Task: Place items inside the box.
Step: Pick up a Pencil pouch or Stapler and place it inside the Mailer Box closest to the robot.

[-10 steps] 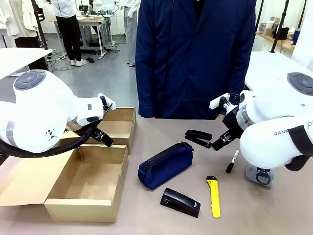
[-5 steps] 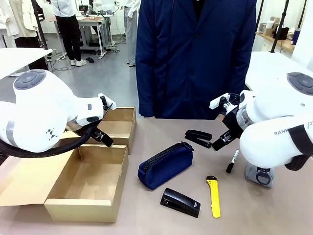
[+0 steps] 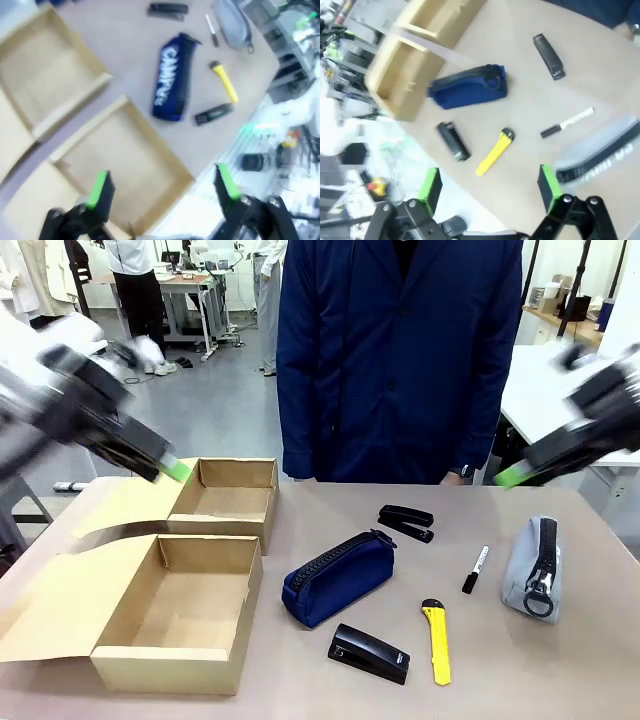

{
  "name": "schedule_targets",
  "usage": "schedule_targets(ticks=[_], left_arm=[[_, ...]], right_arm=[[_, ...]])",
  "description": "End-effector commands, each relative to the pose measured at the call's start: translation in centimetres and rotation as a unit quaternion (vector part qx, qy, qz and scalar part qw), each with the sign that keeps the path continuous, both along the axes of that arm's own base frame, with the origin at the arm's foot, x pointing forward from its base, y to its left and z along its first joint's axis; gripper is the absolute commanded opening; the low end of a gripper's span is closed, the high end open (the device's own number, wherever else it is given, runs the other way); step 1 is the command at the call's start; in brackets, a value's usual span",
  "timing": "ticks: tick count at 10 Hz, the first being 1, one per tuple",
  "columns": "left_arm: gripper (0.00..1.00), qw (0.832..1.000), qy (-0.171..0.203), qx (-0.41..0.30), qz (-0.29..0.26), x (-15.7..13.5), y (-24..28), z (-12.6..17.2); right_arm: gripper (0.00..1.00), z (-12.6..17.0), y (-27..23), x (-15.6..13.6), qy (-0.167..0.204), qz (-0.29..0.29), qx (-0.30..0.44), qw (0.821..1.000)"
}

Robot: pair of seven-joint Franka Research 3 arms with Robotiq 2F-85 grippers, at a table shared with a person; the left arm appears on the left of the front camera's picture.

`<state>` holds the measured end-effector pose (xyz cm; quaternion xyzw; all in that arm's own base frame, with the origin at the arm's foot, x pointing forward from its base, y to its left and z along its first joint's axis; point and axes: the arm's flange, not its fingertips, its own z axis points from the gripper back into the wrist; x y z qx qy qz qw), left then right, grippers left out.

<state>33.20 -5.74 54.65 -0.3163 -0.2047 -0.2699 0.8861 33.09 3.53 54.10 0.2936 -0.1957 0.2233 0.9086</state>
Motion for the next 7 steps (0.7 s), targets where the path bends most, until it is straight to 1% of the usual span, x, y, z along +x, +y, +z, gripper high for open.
schedule_targets(ticks=[1, 2, 3, 4, 5, 6, 7], left_arm=[[1.0, 0.984, 0.056, -0.145, 0.086, 1.2, 11.0, 1.6], [1.0, 0.954, 0.075, -0.25, 0.145, 1.2, 17.8, 1.0], [1.0, 0.921, 0.092, -0.325, 0.191, 0.8, 23.2, -0.6], [1.0, 0.879, 0.11, -0.396, 0.243, 0.0, 26.4, -3.8], [1.0, 0.846, 0.127, -0.442, 0.271, -0.5, 27.7, -6.9], [1.0, 0.822, 0.123, -0.482, 0.279, -0.9, 27.4, -9.9], [1.0, 0.809, 0.112, -0.503, 0.283, -0.8, 27.4, -12.4]], right_arm=[[1.0, 2.1, -12.3, -1.1, 0.006, -0.019, 0.106, 0.994], [1.0, 1.4, -18.0, -2.3, 0.003, -0.076, 0.176, 0.982], [1.0, 0.2, -23.1, -3.6, 0.005, -0.13, 0.236, 0.963], [1.0, -1.6, -27.9, -4.5, 0.019, -0.195, 0.302, 0.933], [1.0, -4.1, -31.8, -5.0, 0.041, -0.25, 0.362, 0.897], [1.0, -6.6, -34.6, -4.9, 0.075, -0.318, 0.407, 0.853], [1.0, -8.7, -35.7, -4.1, 0.106, -0.369, 0.416, 0.825]])
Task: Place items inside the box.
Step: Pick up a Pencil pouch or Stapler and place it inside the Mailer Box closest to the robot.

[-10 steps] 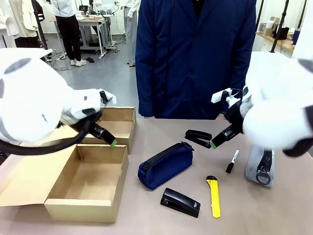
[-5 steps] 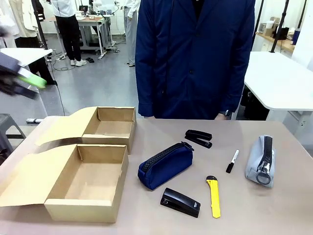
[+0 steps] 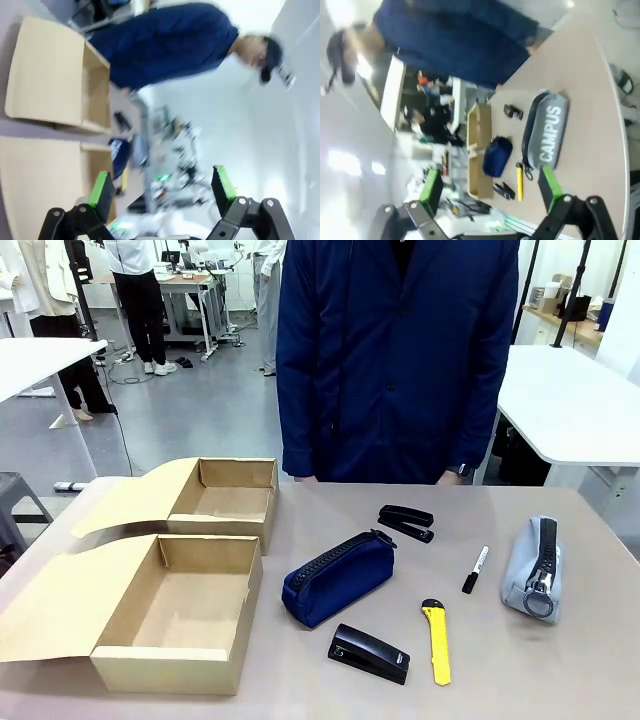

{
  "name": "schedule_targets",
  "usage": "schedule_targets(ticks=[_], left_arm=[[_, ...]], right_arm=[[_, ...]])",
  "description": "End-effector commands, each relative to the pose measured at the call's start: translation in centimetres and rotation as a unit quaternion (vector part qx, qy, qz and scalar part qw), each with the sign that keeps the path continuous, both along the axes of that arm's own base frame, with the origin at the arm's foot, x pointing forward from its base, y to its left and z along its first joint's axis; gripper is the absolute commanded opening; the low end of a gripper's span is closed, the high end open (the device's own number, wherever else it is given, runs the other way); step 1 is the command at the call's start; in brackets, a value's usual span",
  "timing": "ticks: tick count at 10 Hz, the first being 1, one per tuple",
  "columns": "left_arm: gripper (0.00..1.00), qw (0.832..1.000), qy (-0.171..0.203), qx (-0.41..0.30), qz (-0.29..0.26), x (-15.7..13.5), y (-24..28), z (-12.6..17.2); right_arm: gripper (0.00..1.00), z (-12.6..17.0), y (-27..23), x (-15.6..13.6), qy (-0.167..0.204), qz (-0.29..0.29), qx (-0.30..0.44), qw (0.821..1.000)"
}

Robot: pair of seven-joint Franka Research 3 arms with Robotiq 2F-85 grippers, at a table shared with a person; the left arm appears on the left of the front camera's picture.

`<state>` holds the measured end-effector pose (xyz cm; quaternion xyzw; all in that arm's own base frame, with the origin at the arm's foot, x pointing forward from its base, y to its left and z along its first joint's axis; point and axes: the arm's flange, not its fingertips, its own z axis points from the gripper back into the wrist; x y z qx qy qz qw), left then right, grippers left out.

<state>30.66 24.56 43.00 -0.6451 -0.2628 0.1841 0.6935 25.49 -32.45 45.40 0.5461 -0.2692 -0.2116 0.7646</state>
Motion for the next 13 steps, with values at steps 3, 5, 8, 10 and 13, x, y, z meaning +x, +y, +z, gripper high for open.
schedule_targets(ticks=[3, 5, 8, 10, 13], left_arm=[[1.0, 0.997, -0.007, 0.061, -0.04, -0.5, 0.4, 3.4], [1.0, 0.997, -0.007, 0.061, -0.04, -0.5, 0.4, 3.4], [1.0, 0.997, -0.007, 0.061, -0.04, -0.5, 0.4, 3.4], [1.0, 0.997, -0.007, 0.061, -0.04, -0.5, 0.4, 3.4], [1.0, 0.997, -0.007, 0.061, -0.04, -0.5, 0.4, 3.4]], right_arm=[[1.0, 0.0, 0.0, 0.0, 0.0, 0.0, 0.0, 1.0], [1.0, 0.0, 0.0, 0.0, 0.0, 0.0, 0.0, 1.0], [1.0, 0.2, -0.1, 0.0, 0.012, -0.004, 0.01, 1.0], [1.0, 1.7, 5.0, 0.8, 0.095, -0.008, -0.102, 0.99], [1.0, 3.1, 15.5, 3.0, 0.131, 0.02, -0.24, 0.962]])
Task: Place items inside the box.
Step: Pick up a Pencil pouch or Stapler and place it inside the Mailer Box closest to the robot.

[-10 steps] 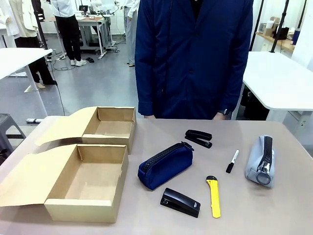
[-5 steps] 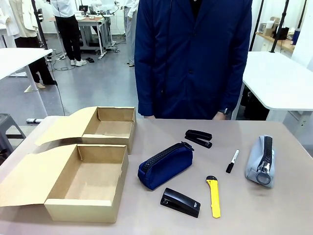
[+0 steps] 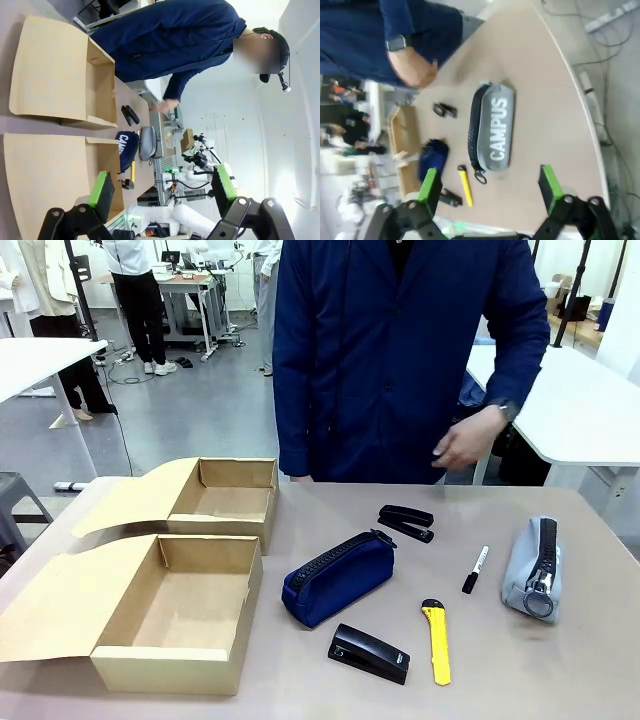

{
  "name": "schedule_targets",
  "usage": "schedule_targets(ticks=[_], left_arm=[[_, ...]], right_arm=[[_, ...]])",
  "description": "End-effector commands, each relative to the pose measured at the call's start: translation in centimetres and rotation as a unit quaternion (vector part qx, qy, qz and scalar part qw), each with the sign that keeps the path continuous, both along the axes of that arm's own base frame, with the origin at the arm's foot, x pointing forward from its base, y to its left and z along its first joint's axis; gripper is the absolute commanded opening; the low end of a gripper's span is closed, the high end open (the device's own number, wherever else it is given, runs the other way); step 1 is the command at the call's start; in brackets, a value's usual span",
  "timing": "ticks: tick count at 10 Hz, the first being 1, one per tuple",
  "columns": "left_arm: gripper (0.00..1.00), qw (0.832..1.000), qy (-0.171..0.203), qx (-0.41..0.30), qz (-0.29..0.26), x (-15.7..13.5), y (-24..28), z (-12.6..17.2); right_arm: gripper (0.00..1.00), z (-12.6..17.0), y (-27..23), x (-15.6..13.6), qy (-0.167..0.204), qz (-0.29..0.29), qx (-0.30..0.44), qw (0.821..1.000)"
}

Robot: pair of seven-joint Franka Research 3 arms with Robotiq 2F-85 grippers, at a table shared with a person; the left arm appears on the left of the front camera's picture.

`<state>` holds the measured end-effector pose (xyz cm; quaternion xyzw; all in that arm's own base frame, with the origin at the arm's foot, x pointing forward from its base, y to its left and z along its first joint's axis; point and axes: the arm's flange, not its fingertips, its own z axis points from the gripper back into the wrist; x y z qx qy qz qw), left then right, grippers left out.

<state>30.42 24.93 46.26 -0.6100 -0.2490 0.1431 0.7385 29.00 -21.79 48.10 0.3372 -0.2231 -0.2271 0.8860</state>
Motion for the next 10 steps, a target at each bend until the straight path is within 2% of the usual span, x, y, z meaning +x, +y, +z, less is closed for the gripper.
schedule_targets(ticks=[1, 2, 3, 5, 7, 8, 10], left_arm=[[1.0, 1.0, -0.008, 0.0, -0.004, -0.3, 0.1, 0.1], [1.0, 1.0, -0.008, 0.0, -0.004, -0.3, 0.1, 0.1], [1.0, 1.0, -0.008, 0.0, -0.004, -0.3, 0.1, 0.1], [1.0, 1.0, -0.008, 0.0, -0.004, -0.3, 0.1, 0.1], [1.0, 1.0, -0.008, 0.0, -0.004, -0.3, 0.1, 0.1], [1.0, 1.0, -0.008, 0.0, -0.004, -0.3, 0.1, 0.1], [1.0, 1.0, -0.008, 0.0, -0.004, -0.3, 0.1, 0.1]], right_arm=[[1.0, 0.5, 6.5, 0.2, 0.012, 0.099, -0.044, 0.994], [1.0, 0.7, 2.4, 1.0, 0.013, 0.068, 0.022, 0.997], [1.0, 0.0, -2.6, 0.7, 0.023, 0.083, 0.073, 0.994], [1.0, -1.5, -8.8, -2.3, 0.016, 0.083, 0.084, 0.993], [1.0, -2.7, -11.5, -3.9, -0.007, 0.077, 0.126, 0.989], [1.0, -3.5, -12.0, -3.7, -0.017, 0.072, 0.156, 0.985], [1.0, -4.2, -11.1, -2.9, -0.014, 0.084, 0.157, 0.984]])
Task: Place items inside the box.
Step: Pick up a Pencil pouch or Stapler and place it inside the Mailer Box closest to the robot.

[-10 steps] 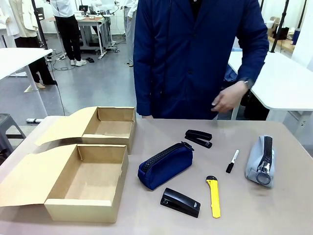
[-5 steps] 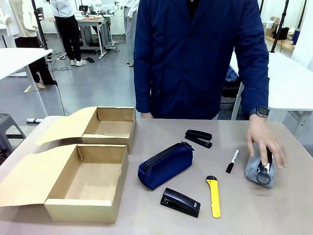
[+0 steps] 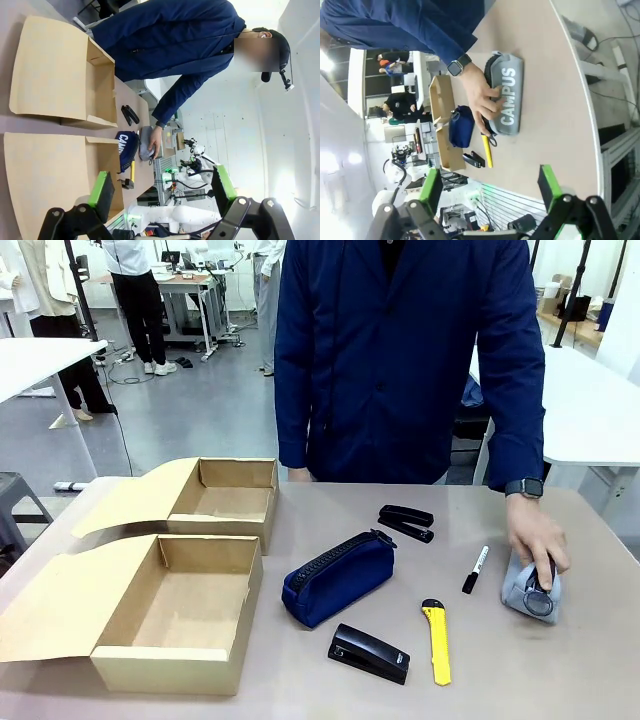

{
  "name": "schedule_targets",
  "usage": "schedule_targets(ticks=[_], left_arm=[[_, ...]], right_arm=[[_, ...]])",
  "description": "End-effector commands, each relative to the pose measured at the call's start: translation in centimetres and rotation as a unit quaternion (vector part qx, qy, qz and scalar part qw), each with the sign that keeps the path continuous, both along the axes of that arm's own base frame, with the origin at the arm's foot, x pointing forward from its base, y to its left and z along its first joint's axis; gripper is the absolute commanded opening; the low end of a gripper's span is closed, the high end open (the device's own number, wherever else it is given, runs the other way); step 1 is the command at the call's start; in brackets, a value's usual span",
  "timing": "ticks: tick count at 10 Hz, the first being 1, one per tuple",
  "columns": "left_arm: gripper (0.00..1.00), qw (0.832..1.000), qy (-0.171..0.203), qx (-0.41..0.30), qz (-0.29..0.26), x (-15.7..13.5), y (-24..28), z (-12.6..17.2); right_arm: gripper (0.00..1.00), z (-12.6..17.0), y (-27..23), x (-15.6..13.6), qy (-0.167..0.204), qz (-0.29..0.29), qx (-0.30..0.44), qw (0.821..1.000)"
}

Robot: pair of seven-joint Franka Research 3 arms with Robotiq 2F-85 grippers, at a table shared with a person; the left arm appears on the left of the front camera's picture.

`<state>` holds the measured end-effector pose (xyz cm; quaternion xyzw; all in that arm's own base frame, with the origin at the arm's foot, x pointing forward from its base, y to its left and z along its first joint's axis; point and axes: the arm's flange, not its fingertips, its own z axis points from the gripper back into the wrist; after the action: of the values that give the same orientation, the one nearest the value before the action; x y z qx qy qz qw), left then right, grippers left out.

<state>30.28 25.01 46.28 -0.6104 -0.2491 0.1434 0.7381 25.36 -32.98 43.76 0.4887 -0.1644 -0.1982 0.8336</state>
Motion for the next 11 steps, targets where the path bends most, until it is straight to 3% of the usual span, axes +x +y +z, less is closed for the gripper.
schedule_targets(ticks=[1, 6, 7, 8, 10, 11], left_arm=[[1.0, 1.0, -0.008, 0.0, -0.005, -0.2, 0.0, 0.1], [1.0, 1.0, -0.008, 0.0, -0.005, -0.2, 0.0, 0.1], [1.0, 1.0, -0.008, 0.0, -0.005, -0.2, 0.0, 0.1], [1.0, 1.0, -0.008, 0.0, -0.005, -0.2, 0.0, 0.1], [1.0, 1.0, -0.008, 0.0, -0.005, -0.2, 0.0, 0.1], [1.0, 1.0, -0.008, 0.0, -0.005, -0.2, 0.0, 0.1]], right_arm=[[1.0, 0.3, 0.4, 0.9, -0.016, 0.018, -0.004, 1.0], [1.0, 1.0, 3.8, 1.8, -0.017, 0.052, -0.032, 0.998], [1.0, 1.7, 6.8, 2.2, -0.005, 0.049, -0.05, 0.998], [1.0, 2.5, 10.9, 2.4, -0.011, 0.073, -0.093, 0.993], [1.0, 2.7, 21.1, 3.0, 0.022, 0.15, -0.168, 0.974], [1.0, 2.4, 25.8, 3.2, 0.031, 0.152, -0.198, 0.968]])
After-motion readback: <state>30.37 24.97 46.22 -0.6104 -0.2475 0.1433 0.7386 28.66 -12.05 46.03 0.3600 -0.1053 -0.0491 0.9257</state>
